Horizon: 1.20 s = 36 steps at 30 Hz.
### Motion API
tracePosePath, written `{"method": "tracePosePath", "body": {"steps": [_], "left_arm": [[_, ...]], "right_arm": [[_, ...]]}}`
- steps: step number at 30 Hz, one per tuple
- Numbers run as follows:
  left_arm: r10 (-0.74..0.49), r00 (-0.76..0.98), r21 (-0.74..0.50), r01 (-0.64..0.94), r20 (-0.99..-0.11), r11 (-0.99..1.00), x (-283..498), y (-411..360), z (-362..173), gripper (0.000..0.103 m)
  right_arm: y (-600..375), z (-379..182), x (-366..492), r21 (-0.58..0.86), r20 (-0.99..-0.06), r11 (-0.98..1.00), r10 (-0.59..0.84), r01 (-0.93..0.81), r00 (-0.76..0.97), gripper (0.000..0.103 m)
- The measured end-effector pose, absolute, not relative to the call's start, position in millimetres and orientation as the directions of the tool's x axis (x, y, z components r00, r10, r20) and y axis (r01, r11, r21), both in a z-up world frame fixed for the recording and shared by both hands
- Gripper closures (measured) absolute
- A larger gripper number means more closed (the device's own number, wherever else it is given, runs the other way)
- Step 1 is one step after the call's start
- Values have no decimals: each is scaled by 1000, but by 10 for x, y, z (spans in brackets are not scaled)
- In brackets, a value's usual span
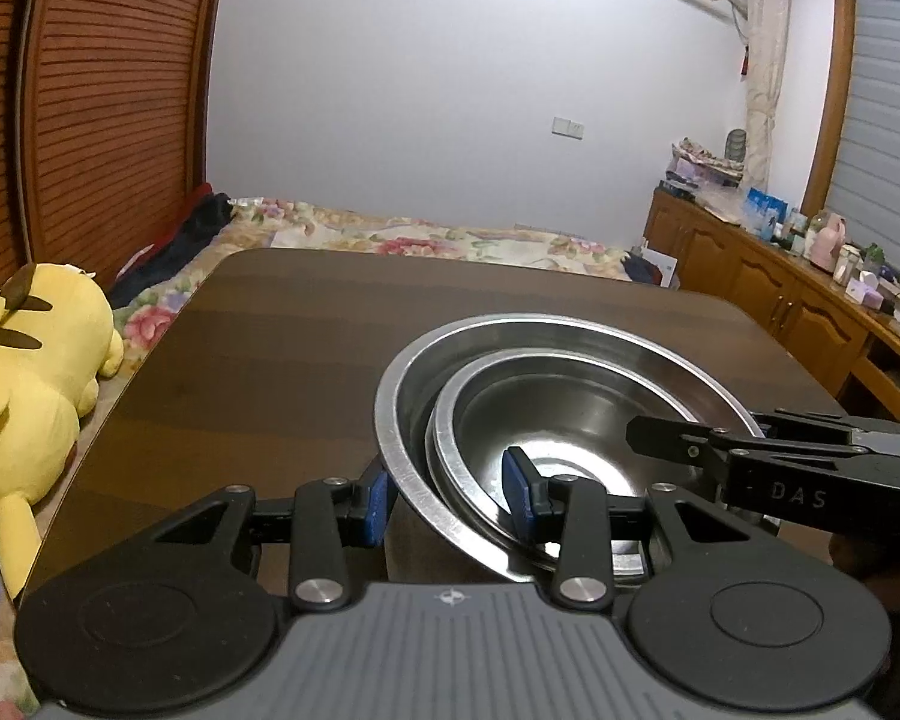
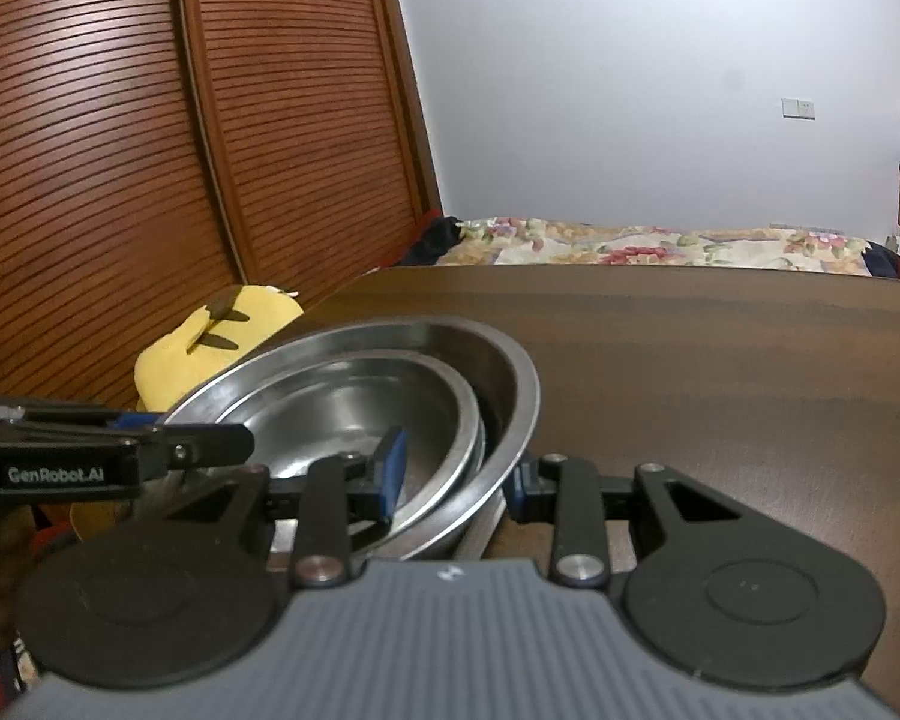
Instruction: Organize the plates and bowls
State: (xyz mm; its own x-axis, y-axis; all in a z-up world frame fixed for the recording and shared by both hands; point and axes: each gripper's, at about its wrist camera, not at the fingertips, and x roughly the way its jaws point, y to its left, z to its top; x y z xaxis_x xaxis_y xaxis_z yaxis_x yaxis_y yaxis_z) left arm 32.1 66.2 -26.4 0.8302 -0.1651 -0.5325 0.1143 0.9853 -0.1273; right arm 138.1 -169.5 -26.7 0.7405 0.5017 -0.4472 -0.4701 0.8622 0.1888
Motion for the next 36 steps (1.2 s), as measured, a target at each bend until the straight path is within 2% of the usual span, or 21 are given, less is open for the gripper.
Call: {"method": "tracePosePath", "body": {"steps": [7,9,10,11,12,14,19,23,25,27,30,36], "left_arm": [[-150,839,-104,112,-522,988,310,654,-280,62],[-137,842,-94,103,-522,990,305,648,-278,62],[-134,843,-93,100,-520,991,304,647,-276,62],[-130,844,-91,97,-520,991,306,657,-273,59],[-122,845,-85,91,-520,992,306,660,-268,56],[-104,848,-70,79,-519,994,294,659,-258,40],[-93,858,-55,75,-505,996,259,655,-186,22],[-87,872,-39,78,-482,996,200,595,-96,9],[-89,876,-35,82,-473,996,180,564,-55,6],[-89,882,-28,86,-463,996,162,532,-17,2],[-73,890,-3,81,-451,997,128,455,35,0],[-63,893,22,81,-446,996,70,296,104,0]], "right_arm": [[-1675,-288,1374,165,-451,866,492,-473,745,65],[-1666,-275,1364,144,-450,874,475,-464,756,42],[-1669,-274,1355,133,-449,879,465,-458,763,37],[-1675,-271,1348,127,-448,882,459,-453,767,32],[-1686,-269,1347,124,-446,884,455,-450,771,32],[-1715,-265,1341,125,-445,888,448,-442,775,32],[-1806,-175,1274,122,-421,895,438,-429,794,29],[-1884,-60,1187,100,-395,906,415,-411,819,18],[-1934,-20,1144,98,-387,910,407,-403,827,16],[-1982,20,1099,93,-381,916,395,-390,836,7],[-2043,71,1017,76,-363,926,372,-371,854,0],[-2125,151,891,56,-360,951,302,-303,883,0]]}}
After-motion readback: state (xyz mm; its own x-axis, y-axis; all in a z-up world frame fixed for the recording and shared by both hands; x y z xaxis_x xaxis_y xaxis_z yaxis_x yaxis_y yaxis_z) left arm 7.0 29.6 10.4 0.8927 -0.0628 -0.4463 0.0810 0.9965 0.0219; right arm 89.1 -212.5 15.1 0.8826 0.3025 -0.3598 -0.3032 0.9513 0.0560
